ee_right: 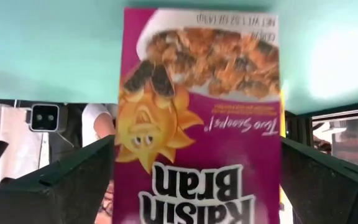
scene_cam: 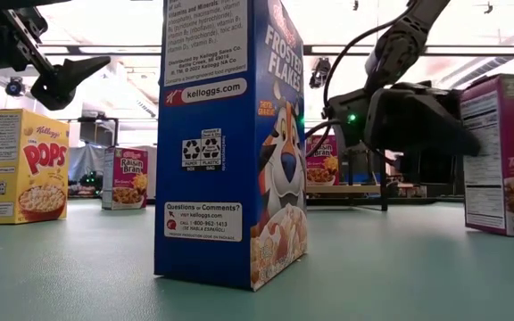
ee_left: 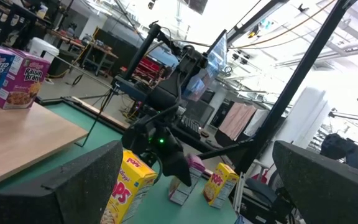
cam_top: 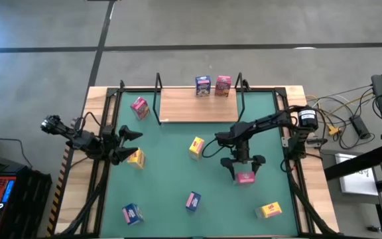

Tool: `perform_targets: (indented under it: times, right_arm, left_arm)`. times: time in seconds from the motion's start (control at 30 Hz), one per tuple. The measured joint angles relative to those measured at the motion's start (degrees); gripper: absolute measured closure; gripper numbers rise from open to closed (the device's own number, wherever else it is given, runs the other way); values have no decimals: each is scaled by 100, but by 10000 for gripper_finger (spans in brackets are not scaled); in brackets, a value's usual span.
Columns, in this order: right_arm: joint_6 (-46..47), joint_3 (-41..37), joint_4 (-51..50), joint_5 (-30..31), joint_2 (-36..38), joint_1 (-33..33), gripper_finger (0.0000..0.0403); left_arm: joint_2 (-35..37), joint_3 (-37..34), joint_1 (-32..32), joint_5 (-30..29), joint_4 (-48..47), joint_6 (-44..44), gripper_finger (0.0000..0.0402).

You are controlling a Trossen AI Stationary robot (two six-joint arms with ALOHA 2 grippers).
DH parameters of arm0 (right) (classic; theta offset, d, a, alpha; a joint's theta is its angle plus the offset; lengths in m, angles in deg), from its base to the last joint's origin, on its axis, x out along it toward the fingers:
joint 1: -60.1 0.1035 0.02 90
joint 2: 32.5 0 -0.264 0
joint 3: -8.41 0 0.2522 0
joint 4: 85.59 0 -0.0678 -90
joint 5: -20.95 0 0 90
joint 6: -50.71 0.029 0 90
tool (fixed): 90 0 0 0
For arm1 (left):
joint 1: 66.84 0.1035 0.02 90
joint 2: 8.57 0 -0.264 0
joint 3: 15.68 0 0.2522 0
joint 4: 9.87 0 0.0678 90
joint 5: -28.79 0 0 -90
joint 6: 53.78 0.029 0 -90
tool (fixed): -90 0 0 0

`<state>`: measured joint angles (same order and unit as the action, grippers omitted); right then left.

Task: Stack cereal on shelf
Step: Put the right pink cereal box on the shelf aligned with the other pink cereal box

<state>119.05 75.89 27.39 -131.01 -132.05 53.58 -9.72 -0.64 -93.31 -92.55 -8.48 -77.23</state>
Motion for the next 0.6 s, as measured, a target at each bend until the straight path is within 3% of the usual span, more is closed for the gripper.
perform_targets:
  times: [0.43, 0.6]
  right_arm:
    - [-552, 56, -216, 91, 9, -339, 3]
    - [-919, 256, -450, 616, 108, -467, 3]
  left_arm:
    - [0, 0, 0, 0, 2, 0, 3]
    - [0, 0, 1, 1, 2, 0, 3]
